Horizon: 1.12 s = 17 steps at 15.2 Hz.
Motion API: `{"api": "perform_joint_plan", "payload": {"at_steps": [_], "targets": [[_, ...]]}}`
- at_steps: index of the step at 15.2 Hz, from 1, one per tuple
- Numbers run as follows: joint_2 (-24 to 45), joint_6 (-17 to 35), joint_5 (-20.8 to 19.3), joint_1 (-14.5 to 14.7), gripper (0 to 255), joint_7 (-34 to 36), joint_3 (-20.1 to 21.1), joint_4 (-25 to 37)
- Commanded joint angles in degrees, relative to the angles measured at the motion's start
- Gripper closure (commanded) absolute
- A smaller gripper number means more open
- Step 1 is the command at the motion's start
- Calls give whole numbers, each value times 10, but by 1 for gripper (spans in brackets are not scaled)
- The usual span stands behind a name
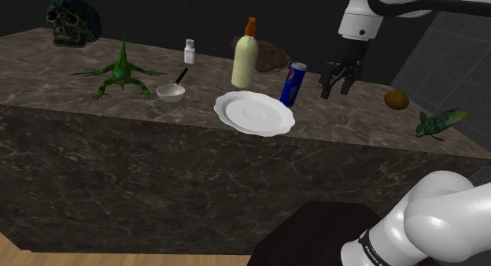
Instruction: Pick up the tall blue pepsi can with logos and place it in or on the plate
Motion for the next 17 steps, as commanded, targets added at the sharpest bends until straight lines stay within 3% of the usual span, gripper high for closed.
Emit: {"api": "perform_joint_plan", "payload": {"at_steps": [1, 10, 17], "targets": [[31, 10, 6, 6, 0, -5, 1, 34], [169, 19, 27, 24, 0, -36, 2, 216], [156, 78, 26, 23, 0, -36, 1, 144]]}}
